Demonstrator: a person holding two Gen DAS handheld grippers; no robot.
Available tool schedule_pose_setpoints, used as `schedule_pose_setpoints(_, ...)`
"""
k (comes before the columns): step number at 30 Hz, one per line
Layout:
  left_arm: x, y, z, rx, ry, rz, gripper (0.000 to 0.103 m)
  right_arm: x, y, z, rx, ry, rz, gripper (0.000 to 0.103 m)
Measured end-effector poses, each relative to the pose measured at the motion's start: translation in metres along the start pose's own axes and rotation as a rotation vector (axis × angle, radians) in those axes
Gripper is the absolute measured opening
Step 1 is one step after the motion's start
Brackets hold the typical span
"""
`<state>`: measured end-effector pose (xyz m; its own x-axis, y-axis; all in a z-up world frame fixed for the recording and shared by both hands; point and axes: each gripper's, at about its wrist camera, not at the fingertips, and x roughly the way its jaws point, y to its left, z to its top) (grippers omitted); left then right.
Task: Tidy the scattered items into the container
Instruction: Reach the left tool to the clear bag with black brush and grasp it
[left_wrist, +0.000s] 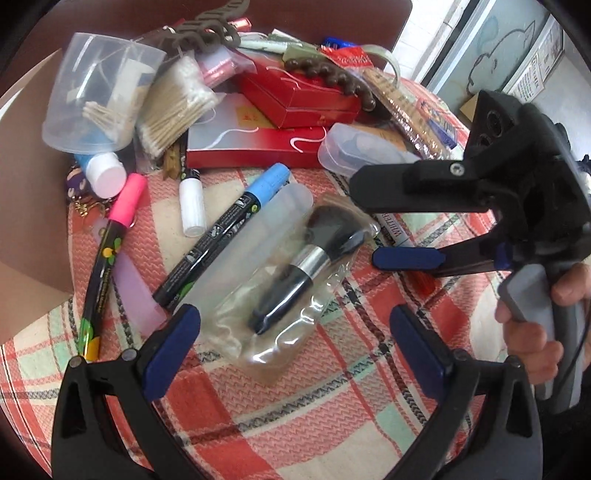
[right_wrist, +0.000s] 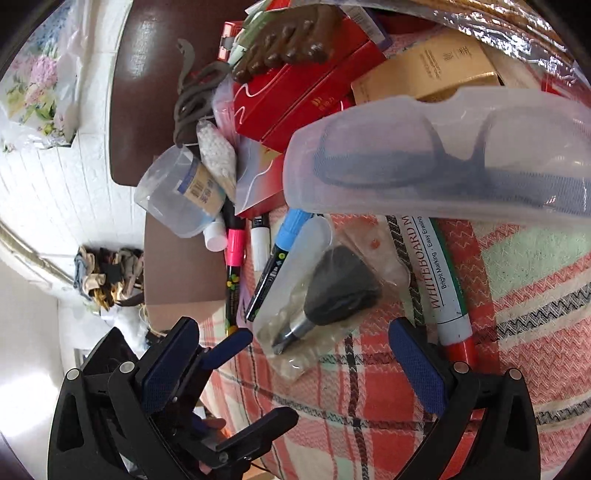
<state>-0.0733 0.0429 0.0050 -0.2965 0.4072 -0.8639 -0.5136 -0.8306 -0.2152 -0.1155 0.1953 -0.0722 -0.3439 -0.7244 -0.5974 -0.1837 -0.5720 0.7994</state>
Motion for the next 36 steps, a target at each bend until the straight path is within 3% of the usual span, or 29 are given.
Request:
schedule_pose_setpoints(6,0.012,-0.005,0.009,0.062,-0.016,0.022,0.102,0.004,0.003,0.002,0.012,-0.033,0.001,0.103)
schedule_pose_setpoints(11,0.015,-0.007,0.015,0.071,-0.024,-0.019,0.100,0.012,0.007,0.002,-0.011,-0.017,0.129,0.103)
schedule_pose_setpoints(14,0.014,-0.005,0.017,0.073,-0.035,-0.032,0.091,0.013,0.008,0.002,-0.011,-0.023,0.134,0.103)
schedule_pose_setpoints(15,0.012,-0.004,0.018,0.071,-0.037,-0.039,0.080,0.012,0.009,0.002,-0.013,-0.027,0.137,0.101)
schedule_pose_setpoints(16,0.011,-0.002,0.020,0.062,-0.036,-0.048,0.068,0.010,0.009,0.003,-0.019,-0.038,0.130,0.093)
schedule_pose_setpoints(17,0.010,0.001,0.021,0.047,-0.035,-0.062,0.059,0.010,0.009,0.003,-0.018,-0.045,0.134,0.077)
schedule_pose_setpoints(18,0.009,0.006,0.022,0.024,-0.028,-0.090,0.043,0.010,0.006,0.003,-0.012,-0.047,0.156,0.066)
schedule_pose_setpoints(19,0.011,0.010,0.022,0.010,-0.018,-0.111,0.034,0.010,0.004,0.004,-0.008,-0.044,0.173,0.044)
schedule_pose_setpoints(24,0.022,0.008,0.021,0.054,0.014,-0.080,0.036,0.018,0.000,0.005,0.008,-0.027,0.131,0.034)
schedule_pose_setpoints(27,0.023,0.008,0.023,0.055,0.022,-0.092,0.045,0.005,0.015,0.006,-0.049,-0.038,-0.010,0.034)
schedule_pose_setpoints(28,0.023,0.007,0.024,0.055,0.024,-0.097,0.051,0.001,0.017,0.009,-0.060,-0.041,-0.073,0.037)
schedule_pose_setpoints(30,0.025,0.002,0.026,0.056,0.033,-0.115,0.061,0.000,0.020,0.013,-0.095,-0.039,-0.216,0.053)
schedule_pose_setpoints(33,0.029,-0.007,0.030,0.073,0.030,-0.108,0.073,0.003,0.024,0.023,-0.098,-0.027,-0.248,0.054)
schedule_pose_setpoints(36,0.031,-0.017,0.025,0.084,0.022,-0.090,0.077,0.014,0.037,0.032,-0.133,-0.005,-0.316,0.058)
